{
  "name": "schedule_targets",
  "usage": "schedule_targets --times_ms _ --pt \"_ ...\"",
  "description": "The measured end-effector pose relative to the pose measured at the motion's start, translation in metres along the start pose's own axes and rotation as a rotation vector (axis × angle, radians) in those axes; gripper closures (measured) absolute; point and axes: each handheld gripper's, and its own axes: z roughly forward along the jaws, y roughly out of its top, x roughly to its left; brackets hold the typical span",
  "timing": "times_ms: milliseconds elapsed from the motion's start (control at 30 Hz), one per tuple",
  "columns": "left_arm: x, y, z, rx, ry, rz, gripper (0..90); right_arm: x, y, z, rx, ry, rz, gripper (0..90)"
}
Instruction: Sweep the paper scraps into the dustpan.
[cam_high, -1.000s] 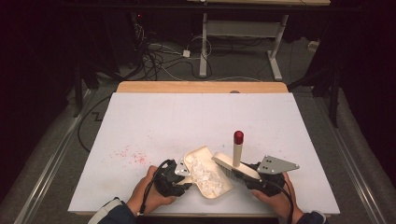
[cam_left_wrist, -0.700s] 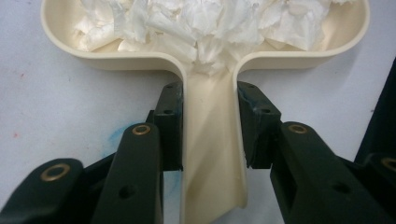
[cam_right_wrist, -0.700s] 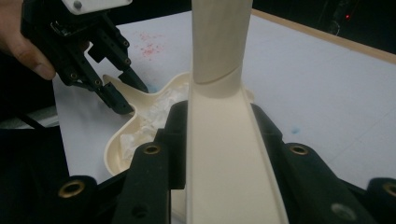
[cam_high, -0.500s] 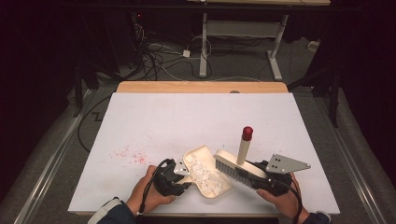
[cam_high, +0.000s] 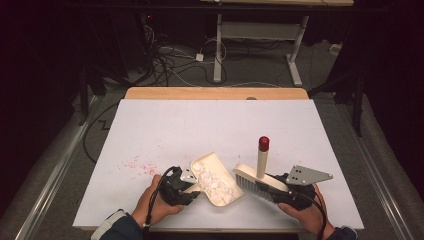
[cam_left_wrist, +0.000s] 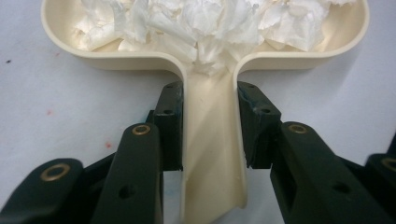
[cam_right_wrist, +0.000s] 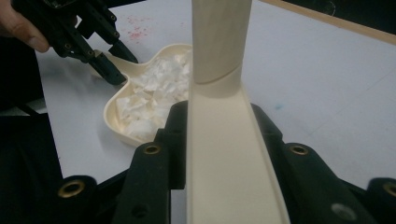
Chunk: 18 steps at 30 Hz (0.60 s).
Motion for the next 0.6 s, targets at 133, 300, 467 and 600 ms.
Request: schedule_targets --times_ms 133,300,467,600 --pt "0.005 -0.001 -0.002 -0.007 0.014 -0.019 63.5 -0.001 0.000 -0.001 -0.002 -0.003 0.004 67.4" --pt "0.011 -0.003 -0.004 -0.011 0.031 -0.039 63.5 -0.004 0.000 -0.005 -0.004 -0.012 0.009 67.3" --pt "0.018 -0.006 -0.007 -0.016 0.047 -0.065 63.5 -0.009 -0.002 -0.009 -0.006 -0.025 0.024 67.4" --pt "0.025 -0.010 -0.010 -0.027 0.069 -0.093 63.5 -0.012 -0.002 -0.012 -0.006 -0.034 0.030 67.3"
